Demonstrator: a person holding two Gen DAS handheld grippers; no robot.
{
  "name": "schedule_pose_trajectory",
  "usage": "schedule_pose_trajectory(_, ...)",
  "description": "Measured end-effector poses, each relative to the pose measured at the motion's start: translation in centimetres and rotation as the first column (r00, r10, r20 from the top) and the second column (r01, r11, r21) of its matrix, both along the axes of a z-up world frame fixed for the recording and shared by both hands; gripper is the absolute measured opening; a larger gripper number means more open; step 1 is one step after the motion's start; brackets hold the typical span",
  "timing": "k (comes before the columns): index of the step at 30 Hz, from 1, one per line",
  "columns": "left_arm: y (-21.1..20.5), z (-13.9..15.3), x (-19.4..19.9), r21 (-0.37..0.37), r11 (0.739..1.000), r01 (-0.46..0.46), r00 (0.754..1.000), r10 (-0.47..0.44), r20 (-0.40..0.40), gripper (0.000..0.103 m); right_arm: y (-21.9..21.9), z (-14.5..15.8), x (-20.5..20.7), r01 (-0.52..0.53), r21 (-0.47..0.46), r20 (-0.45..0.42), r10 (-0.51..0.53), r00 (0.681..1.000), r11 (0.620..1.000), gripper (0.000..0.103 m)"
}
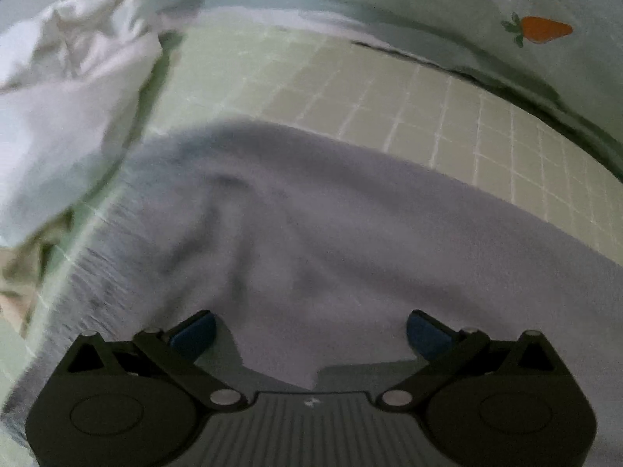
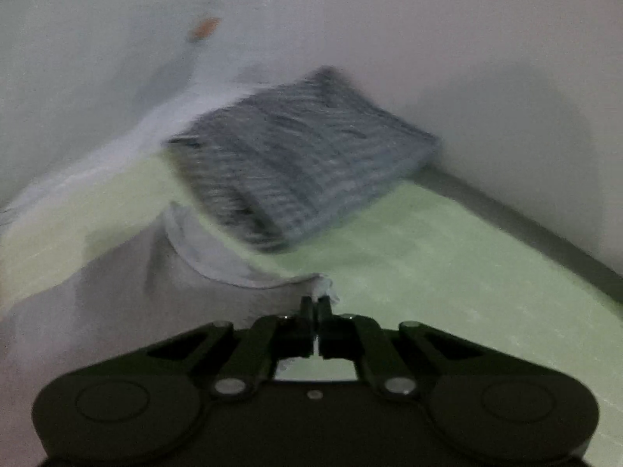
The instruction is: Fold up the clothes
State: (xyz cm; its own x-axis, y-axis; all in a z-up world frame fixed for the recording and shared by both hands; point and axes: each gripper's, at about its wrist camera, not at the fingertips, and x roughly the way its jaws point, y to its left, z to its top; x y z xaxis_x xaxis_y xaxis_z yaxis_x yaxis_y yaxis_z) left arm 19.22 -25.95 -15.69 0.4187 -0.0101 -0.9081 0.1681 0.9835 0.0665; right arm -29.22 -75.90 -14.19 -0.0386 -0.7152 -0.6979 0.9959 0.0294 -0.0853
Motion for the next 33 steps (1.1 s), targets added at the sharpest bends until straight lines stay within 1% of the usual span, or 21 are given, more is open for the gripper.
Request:
schedule_pose_trajectory(2,-0.2,0.1,0.3,0.014,1.000,0.008,1.000,-0.009,0.006,0.103,-0.4,-0.4,0.1,-0.002,0.028,-0.032,0.003,0.999,1.000,0.004)
schedule_pose_trajectory(3,-0.3,0.1,0.5,0.021,1.000,0.013,1.000,-0.013,0.008,0.103,-0.5,-0.5,0.1,-0.005,0.041,-0.048,0.007,0.999,0.999,0.012)
schedule_pose_trajectory(4,-0.2,0.0,0.6,0.022,1.000,0.012,1.000,-0.012,0.009,0.103,-0.4,-0.5,0.6,-0.016,0.035,-0.063,0.018,0.998,0.999,0.020)
schedule_pose_trajectory(5,-0.2,0.0,0.7,0.022,1.000,0.011,1.000,-0.011,0.009,0.103,-0.2,-0.4,1.0,-0.024,0.019,-0.074,0.025,0.997,1.000,0.045)
schedule_pose_trajectory(6,-0.3,-0.1,0.8,0.021,1.000,0.010,1.000,-0.010,0.007,0.103,0.1,-0.3,1.5,-0.029,-0.003,-0.084,0.028,0.996,1.000,0.058)
schedule_pose_trajectory(9,-0.5,-0.3,1.3,0.019,1.000,0.006,1.000,-0.006,0.001,0.103,-0.3,-0.8,3.5,-0.076,0.009,-0.066,0.076,0.995,0.997,0.059)
schedule_pose_trajectory(13,-0.7,-0.8,1.7,0.035,0.999,0.015,1.000,-0.015,0.006,0.103,-0.9,-1.4,6.2,-0.140,0.029,-0.037,0.141,0.989,0.990,0.060)
schedule_pose_trajectory(14,-0.6,-0.8,1.8,0.034,0.999,0.014,1.000,-0.014,0.009,0.103,-1.0,-1.6,6.9,-0.156,0.033,-0.030,0.157,0.987,0.987,0.063)
schedule_pose_trajectory(15,-0.4,-0.8,1.9,0.032,0.999,0.012,1.000,-0.013,0.012,0.103,-1.2,-1.8,7.6,-0.172,0.038,-0.022,0.173,0.985,0.984,0.068)
schedule_pose_trajectory(17,0.1,-0.6,2.3,0.045,0.999,-0.001,1.000,0.000,0.024,0.103,-1.5,-2.1,8.9,-0.205,0.046,-0.007,0.205,0.979,0.978,0.073)
schedule_pose_trajectory(21,2.0,1.3,2.0,0.066,0.998,-0.001,0.995,-0.005,0.098,0.103,-2.1,-2.8,11.6,-0.269,0.062,0.024,0.268,0.963,0.961,0.083)
schedule_pose_trajectory(23,3.1,2.4,1.4,0.078,0.997,0.001,0.990,-0.012,0.139,0.103,-0.6,-2.3,12.9,-0.305,0.054,0.056,0.302,0.952,0.951,0.090)
schedule_pose_trajectory(25,4.1,3.6,0.8,0.089,0.996,0.004,0.983,-0.020,0.180,0.103,1.7,-2.0,14.2,-0.340,0.059,0.106,0.333,0.937,0.938,0.093)
schedule_pose_trajectory(28,6.6,4.0,-0.4,0.051,0.999,0.009,0.985,-0.018,0.173,0.103,6.5,-1.8,15.8,-0.391,0.095,0.156,0.374,0.914,0.915,0.093)
schedule_pose_trajectory(30,8.1,3.8,-1.2,0.018,1.000,0.021,0.988,-0.023,0.152,0.099,10.1,-1.7,16.7,-0.425,0.126,0.189,0.399,0.897,0.896,0.094)
schedule_pose_trajectory(33,10.4,3.7,-2.6,0.010,0.999,0.051,0.988,-0.052,0.143,0.097,15.2,-1.4,18.5,-0.521,0.150,0.196,0.491,0.849,0.840,0.094)
